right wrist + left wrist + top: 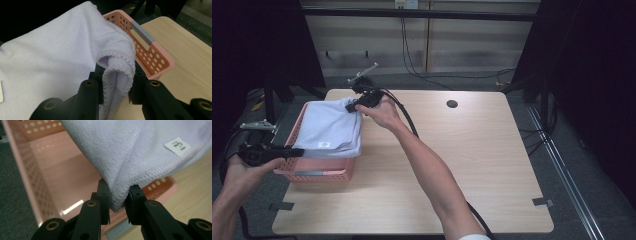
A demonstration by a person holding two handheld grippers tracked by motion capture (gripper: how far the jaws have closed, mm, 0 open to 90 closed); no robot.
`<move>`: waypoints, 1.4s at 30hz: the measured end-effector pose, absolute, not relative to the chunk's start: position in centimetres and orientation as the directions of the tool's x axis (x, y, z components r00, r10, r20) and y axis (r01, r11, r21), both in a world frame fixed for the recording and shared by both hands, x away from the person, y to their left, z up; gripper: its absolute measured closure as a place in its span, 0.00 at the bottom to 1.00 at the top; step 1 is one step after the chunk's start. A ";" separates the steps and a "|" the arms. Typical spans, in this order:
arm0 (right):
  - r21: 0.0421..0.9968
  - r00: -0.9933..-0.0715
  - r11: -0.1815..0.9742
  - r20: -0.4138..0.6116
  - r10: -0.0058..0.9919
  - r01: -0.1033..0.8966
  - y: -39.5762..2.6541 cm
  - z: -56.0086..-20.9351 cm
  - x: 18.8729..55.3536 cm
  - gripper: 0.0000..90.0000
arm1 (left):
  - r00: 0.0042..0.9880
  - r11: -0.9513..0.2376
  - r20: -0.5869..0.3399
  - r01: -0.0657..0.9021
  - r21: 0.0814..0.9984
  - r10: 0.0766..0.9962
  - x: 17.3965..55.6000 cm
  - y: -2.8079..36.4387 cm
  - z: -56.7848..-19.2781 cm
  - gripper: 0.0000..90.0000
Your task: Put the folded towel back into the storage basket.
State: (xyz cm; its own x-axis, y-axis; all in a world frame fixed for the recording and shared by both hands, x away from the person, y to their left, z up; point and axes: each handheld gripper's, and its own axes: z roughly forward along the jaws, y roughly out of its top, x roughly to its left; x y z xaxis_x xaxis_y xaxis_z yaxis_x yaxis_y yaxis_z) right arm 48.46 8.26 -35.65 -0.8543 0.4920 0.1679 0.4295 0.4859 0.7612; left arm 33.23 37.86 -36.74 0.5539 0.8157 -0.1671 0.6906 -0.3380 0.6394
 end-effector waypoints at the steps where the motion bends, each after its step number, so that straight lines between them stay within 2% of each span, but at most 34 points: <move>1: 0.765 -0.858 0.488 0.160 0.488 0.420 8.9 -35.7 48.5 0.82 | 0.553 -0.344 -0.159 0.691 0.635 0.817 33.3 38.1 -36.8 0.84; 7: 0.749 -0.853 0.495 0.178 0.490 0.441 10.9 -36.6 49.0 0.82 | 0.511 -0.317 -0.171 0.727 0.609 0.843 33.6 39.8 -37.5 0.84; 14: 0.711 -0.846 0.522 0.197 0.495 0.471 13.1 -39.1 49.1 0.81 | 0.483 -0.323 -0.176 0.772 0.547 0.858 33.8 40.7 -39.6 0.84; 21: 0.671 -0.831 0.548 0.192 0.523 0.500 13.8 -41.8 49.0 0.81 | 0.480 -0.381 -0.117 0.801 0.461 0.869 34.9 39.6 -41.0 0.84; 25: 0.655 -0.820 0.550 0.197 0.538 0.518 13.9 -43.0 49.1 0.78 | 0.460 -0.373 -0.125 0.828 0.419 0.879 35.8 39.4 -42.1 0.83; 27: 0.645 -0.818 0.558 0.191 0.543 0.521 14.0 -43.4 49.1 0.73 | 0.465 -0.392 -0.106 0.830 0.397 0.879 36.2 39.1 -42.5 0.82; 28: 0.642 -0.816 0.561 0.187 0.546 0.523 13.9 -43.7 49.1 0.71 | 0.461 -0.385 -0.109 0.831 0.401 0.881 36.3 39.1 -42.6 0.81; 31: 0.644 -0.813 0.557 0.184 0.552 0.525 13.7 -44.0 49.1 0.61 | 0.432 -0.354 -0.110 0.840 0.412 0.895 36.4 39.1 -42.7 0.68; 33: 0.661 -0.810 0.540 0.185 0.557 0.522 13.4 -43.8 49.1 0.54 | 0.449 -0.363 -0.127 0.833 0.417 0.884 36.3 39.3 -42.8 0.67; 35: 0.670 -0.807 0.531 0.180 0.562 0.519 13.2 -43.4 49.0 0.47 | 0.449 -0.366 -0.109 0.827 0.426 0.887 36.1 39.2 -42.4 0.59; 38: 0.691 -0.805 0.501 0.203 0.557 0.521 12.6 -42.9 48.8 0.41 | 0.462 -0.372 -0.111 0.815 0.444 0.880 35.8 38.9 -41.9 0.49; 42: 0.728 -0.809 0.465 0.210 0.550 0.505 11.4 -42.4 48.4 0.37 | 0.470 -0.364 -0.116 0.796 0.484 0.875 35.2 38.6 -40.8 0.42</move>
